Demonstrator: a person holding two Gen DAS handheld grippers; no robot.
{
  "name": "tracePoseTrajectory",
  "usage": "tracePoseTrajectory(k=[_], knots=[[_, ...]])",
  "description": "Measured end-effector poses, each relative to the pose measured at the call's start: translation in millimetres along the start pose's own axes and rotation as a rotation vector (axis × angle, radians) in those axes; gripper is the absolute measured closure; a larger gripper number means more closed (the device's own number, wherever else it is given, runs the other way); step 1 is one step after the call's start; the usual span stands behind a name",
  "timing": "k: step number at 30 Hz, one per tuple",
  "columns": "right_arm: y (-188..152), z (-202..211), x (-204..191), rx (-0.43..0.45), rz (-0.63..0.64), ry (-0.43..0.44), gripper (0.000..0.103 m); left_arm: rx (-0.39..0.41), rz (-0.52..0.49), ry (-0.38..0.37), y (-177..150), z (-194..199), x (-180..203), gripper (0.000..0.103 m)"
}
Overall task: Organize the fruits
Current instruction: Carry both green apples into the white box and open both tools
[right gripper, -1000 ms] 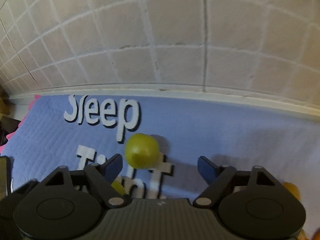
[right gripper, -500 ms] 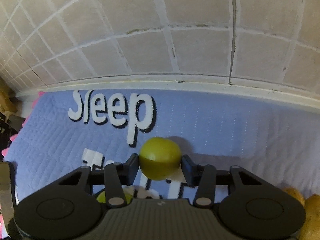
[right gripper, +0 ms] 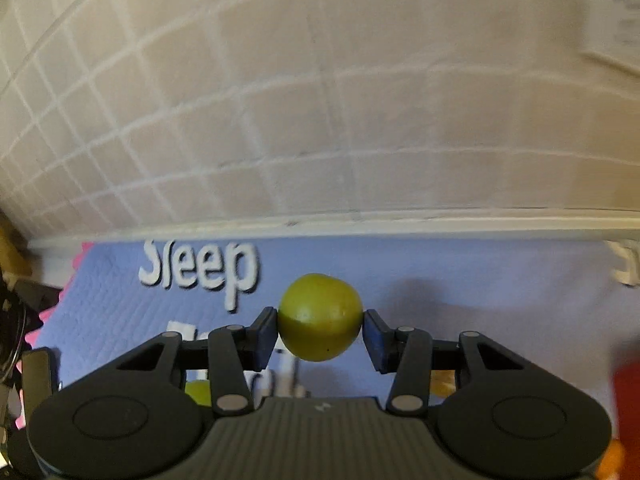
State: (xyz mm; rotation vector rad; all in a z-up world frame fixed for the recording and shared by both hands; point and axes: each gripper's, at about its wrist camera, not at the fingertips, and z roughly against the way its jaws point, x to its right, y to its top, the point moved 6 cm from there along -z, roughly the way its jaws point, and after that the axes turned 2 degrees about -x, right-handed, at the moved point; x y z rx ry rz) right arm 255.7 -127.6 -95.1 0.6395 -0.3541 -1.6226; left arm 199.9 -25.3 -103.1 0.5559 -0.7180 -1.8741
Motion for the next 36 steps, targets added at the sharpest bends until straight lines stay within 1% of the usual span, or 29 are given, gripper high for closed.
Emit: tracePoseTrajectory(k=[4,8,10,14,16,19,21,24,27,29,34,35,36], knots=[[-11.5,51.7,39.8,0.063,-0.06,-0.058,0.055,0.056,-0.072,-0.048,14.8,24.0,39.7,0.044],[-34.3,101.2,97.4,0.116,-0.16,-0.158,0.055,0.102,-0.154,-0.145,29.1,36.3,96.2,0.044],[-48.9,122.9,129.7,0.136,-0.218,-0.21,0.055,0.112,-0.188,-0.198,33.8,39.7,125.8,0.044],[-84.5,159.7,195.7,0.155,-0.341,-0.309,0.055,0.101,-0.242,-0.323,42.7,33.8,194.3,0.044],[-104.9,174.8,228.4,0.155,-0.4,-0.357,0.055,0.084,-0.271,-0.365,47.6,27.0,227.6,0.044],[-134.2,191.4,271.6,0.155,-0.481,-0.416,0.055,0.058,-0.319,-0.398,48.9,10.8,272.3,0.044],[-150.5,195.7,295.8,0.148,-0.523,-0.442,0.055,0.027,-0.352,-0.418,45.8,-5.3,300.3,0.044],[-168.6,192.4,323.8,0.129,-0.572,-0.456,0.055,-0.014,-0.401,-0.443,44.5,-26.5,335.5,0.044],[-181.6,178.3,339.7,0.09,-0.593,-0.467,0.055,-0.049,-0.472,-0.43,32.3,-48.4,359.7,0.044],[-188.8,167.9,345.9,0.069,-0.599,-0.471,0.055,-0.071,-0.508,-0.432,24.7,-61.6,370.6,0.044],[-196.9,136.7,358.7,-0.002,-0.612,-0.483,0.054,-0.125,-0.542,-0.437,10.6,-85.6,384.9,0.044],[-197.2,131.5,360.7,-0.016,-0.614,-0.448,0.054,-0.129,-0.548,-0.438,7.8,-89.0,386.6,0.044],[-197.5,130.0,361.9,-0.01,-0.61,-0.448,0.054,-0.132,-0.551,-0.439,6.2,-90.3,387.2,0.044]])
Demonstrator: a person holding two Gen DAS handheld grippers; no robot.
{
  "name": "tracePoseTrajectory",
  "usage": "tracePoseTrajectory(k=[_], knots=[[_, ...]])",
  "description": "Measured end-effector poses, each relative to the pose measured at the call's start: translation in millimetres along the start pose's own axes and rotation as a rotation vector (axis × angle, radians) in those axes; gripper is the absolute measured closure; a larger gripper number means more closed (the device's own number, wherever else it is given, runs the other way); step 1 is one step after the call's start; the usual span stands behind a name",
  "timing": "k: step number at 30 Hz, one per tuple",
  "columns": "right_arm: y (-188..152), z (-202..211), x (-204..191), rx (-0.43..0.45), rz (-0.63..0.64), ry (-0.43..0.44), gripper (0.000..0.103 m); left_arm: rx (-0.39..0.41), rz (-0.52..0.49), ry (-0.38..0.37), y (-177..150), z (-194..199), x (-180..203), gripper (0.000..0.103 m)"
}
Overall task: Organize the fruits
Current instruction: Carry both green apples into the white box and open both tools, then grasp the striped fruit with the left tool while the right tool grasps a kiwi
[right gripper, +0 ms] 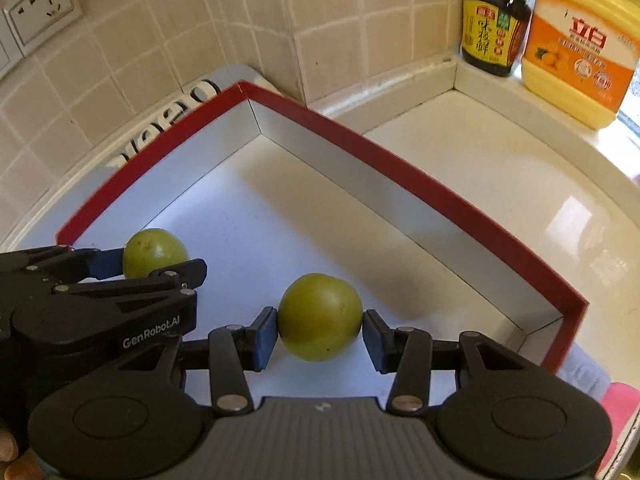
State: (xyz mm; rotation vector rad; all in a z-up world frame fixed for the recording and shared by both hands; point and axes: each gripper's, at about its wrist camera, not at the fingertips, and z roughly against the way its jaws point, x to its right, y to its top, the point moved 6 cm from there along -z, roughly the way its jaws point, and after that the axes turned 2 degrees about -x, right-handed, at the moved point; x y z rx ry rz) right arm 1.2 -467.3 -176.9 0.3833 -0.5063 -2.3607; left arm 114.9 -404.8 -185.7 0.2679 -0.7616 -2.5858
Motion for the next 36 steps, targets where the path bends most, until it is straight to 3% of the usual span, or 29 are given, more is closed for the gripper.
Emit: tracePoseTrajectory(k=[5,6,10,20,29,33,36], knots=[[0.9,-2.8,-3.6,0.008,0.04,-0.033,0.053,-0.018,0.011,-0.004,-1.8,-9.1,-0.5,0.043],[1.0,-2.4,-2.3,0.004,0.033,-0.03,0.053,-0.02,0.016,-0.005,-2.1,-7.5,-0.8,0.033],[3.5,10.3,3.4,0.025,0.019,-0.04,0.052,0.018,0.034,-0.008,-1.8,11.4,-2.8,0.03],[8.3,77.7,-1.9,0.124,0.0,0.014,0.048,0.169,0.1,0.054,-21.8,111.3,-40.9,0.025],[5.6,119.2,-101.3,0.182,0.188,0.131,0.044,0.244,0.275,0.226,-80.2,197.2,-138.4,0.023],[2.0,117.9,-158.0,0.176,0.295,0.192,0.043,0.221,0.35,0.32,-114.5,214.1,-188.3,0.023],[-4.5,107.6,-198.4,0.148,0.365,0.237,0.043,0.184,0.384,0.349,-137.9,212.9,-215.2,0.023]])
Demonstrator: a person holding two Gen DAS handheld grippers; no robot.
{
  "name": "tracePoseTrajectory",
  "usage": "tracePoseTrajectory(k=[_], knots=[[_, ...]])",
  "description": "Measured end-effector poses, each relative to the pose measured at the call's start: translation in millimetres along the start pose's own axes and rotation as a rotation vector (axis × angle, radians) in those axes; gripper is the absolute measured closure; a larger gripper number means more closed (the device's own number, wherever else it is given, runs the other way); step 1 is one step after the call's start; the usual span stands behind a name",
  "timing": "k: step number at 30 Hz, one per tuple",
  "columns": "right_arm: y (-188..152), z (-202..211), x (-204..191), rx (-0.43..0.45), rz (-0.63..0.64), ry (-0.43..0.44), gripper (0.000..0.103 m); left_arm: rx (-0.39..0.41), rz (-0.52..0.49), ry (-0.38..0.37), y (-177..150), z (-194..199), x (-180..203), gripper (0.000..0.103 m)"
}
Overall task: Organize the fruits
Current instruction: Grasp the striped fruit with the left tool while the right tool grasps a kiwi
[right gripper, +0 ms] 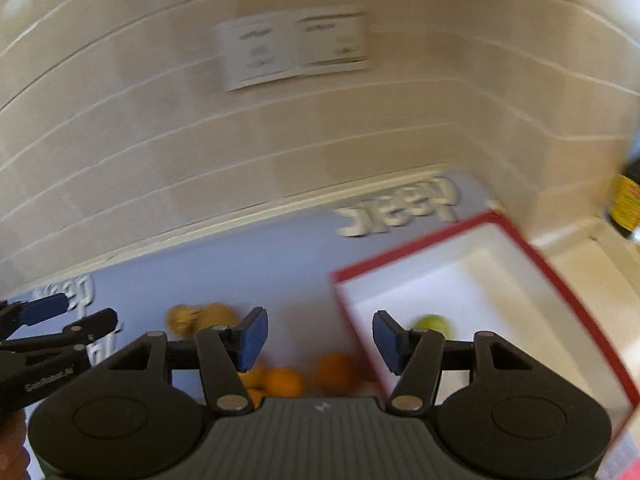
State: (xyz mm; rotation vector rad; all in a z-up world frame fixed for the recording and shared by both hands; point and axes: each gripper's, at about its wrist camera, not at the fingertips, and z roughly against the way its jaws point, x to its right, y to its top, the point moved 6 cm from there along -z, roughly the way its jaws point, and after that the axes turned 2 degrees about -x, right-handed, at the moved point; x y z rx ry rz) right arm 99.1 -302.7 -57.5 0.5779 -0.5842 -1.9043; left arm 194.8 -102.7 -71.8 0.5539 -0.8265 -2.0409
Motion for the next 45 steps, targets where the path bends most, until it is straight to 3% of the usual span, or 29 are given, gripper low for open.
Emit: tracePoseTrajectory(k=[7,12,17,22,25,27,30,32,35,41,45], knots=[[4.3,-48.9,-53.1,-0.095,0.07,0.061,0.043,-0.065,-0.058,-0.025,-16.1,-41.0,-17.8,0.023],[4.0,-85.9,-66.1,-0.167,0.118,0.066,0.043,-0.078,-0.124,-0.137,-28.3,-72.7,-8.5,0.023],[0.5,-128.5,-73.3,-0.264,0.098,0.161,0.043,-0.096,-0.161,-0.273,-34.7,-106.1,0.1,0.023],[-3.8,-153.8,-76.6,-0.308,0.101,0.161,0.041,-0.096,-0.212,-0.324,-34.8,-127.3,6.6,0.023],[-7.2,-162.8,-77.6,-0.327,0.106,0.165,0.04,-0.104,-0.238,-0.325,-34.6,-137.9,11.3,0.024],[-7.7,-167.5,-77.2,-0.333,0.101,0.161,0.04,-0.105,-0.244,-0.324,-35.0,-142.7,13.5,0.035],[-8.0,-171.9,-73.5,-0.349,0.063,0.181,0.04,-0.094,-0.251,-0.316,-35.6,-144.8,15.0,0.039],[-7.4,-172.9,-69.0,-0.354,0.036,0.193,0.042,-0.067,-0.271,-0.324,-36.4,-142.1,16.7,0.052],[-7.5,-173.3,-69.5,-0.361,0.021,0.222,0.05,-0.061,-0.274,-0.314,-37.1,-140.7,18.6,0.053],[-6.9,-165.1,-68.6,-0.329,-0.007,0.209,0.051,-0.032,-0.212,-0.316,-33.4,-124.9,10.3,0.054],[2.7,-138.3,-58.4,-0.269,-0.079,0.253,0.051,0.025,-0.229,-0.285,-15.5,-103.6,11.0,0.054]])
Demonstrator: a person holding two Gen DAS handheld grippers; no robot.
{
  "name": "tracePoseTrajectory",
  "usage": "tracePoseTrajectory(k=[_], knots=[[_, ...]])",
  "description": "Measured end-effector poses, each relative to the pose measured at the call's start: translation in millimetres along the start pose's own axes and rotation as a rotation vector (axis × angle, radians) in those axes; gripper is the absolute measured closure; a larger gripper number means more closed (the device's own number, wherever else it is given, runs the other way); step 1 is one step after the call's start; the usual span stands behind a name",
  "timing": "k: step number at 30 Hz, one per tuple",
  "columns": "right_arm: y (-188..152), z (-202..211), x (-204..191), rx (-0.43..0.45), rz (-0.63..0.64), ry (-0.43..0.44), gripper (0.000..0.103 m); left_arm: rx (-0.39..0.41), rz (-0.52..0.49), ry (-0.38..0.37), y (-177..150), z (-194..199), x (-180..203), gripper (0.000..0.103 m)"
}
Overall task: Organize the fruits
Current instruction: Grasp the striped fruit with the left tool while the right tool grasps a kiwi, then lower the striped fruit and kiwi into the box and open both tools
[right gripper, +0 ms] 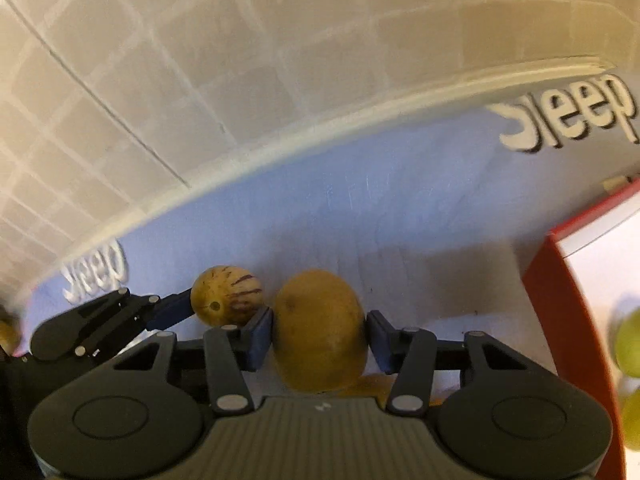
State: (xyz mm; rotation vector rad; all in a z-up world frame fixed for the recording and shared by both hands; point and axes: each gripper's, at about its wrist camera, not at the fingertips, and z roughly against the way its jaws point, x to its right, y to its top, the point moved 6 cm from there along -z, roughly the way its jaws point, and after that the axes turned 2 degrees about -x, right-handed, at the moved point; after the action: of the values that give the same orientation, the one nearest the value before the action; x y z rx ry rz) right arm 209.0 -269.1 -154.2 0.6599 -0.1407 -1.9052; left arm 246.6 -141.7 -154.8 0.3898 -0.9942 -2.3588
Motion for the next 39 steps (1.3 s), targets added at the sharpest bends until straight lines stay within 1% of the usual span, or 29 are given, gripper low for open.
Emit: tracePoseTrajectory(k=[4,6,10,14,16,18,19,21,24,26,28,30,34,36,39], knots=[[5.4,50.3,8.0,0.108,-0.03,0.003,0.051,0.086,-0.037,0.017,34.5,24.8,15.4,0.055],[7.1,82.3,18.1,0.174,-0.045,-0.01,0.051,0.136,-0.062,0.007,53.9,38.0,29.5,0.055],[4.7,139.3,56.8,0.285,-0.105,-0.057,0.051,0.209,-0.109,-0.067,91.8,51.0,72.3,0.054],[-9.9,191.2,116.7,0.367,-0.218,-0.134,0.05,0.227,-0.19,-0.15,123.8,40.0,133.7,0.054],[-20.3,210.2,150.0,0.394,-0.284,-0.183,0.05,0.203,-0.223,-0.19,134.3,24.4,164.1,0.054],[-33.0,222.1,184.0,0.401,-0.353,-0.224,0.05,0.17,-0.26,-0.219,137.9,6.2,195.6,0.054],[-40.7,226.1,202.4,0.4,-0.392,-0.239,0.05,0.157,-0.28,-0.23,134.3,5.2,211.4,0.054],[-53.6,228.9,230.6,0.388,-0.456,-0.256,0.05,0.113,-0.315,-0.258,133.5,-17.4,236.3,0.054],[-72.4,217.1,262.1,0.346,-0.532,-0.262,0.05,0.036,-0.37,-0.279,125.5,-54.3,265.9,0.054],[-83.2,203.5,274.6,0.314,-0.56,-0.253,0.05,-0.016,-0.393,-0.267,124.7,-77.1,277.6,0.054],[-88.3,192.6,282.3,0.284,-0.576,-0.239,0.05,-0.059,-0.4,-0.284,119.4,-93.6,287.0,0.054],[-90.6,184.7,286.5,0.267,-0.584,-0.236,0.05,-0.085,-0.414,-0.296,116.1,-102.8,292.2,0.054],[-86.0,166.7,289.6,0.246,-0.583,-0.221,0.05,-0.133,-0.439,-0.296,109.3,-119.4,301.4,0.054],[-84.6,161.0,290.3,0.239,-0.577,-0.235,0.05,-0.154,-0.448,-0.294,106.0,-128.5,305.4,0.054],[-82.2,153.4,292.6,0.233,-0.567,-0.273,0.05,-0.185,-0.454,-0.31,99.8,-131.6,306.2,0.054]])
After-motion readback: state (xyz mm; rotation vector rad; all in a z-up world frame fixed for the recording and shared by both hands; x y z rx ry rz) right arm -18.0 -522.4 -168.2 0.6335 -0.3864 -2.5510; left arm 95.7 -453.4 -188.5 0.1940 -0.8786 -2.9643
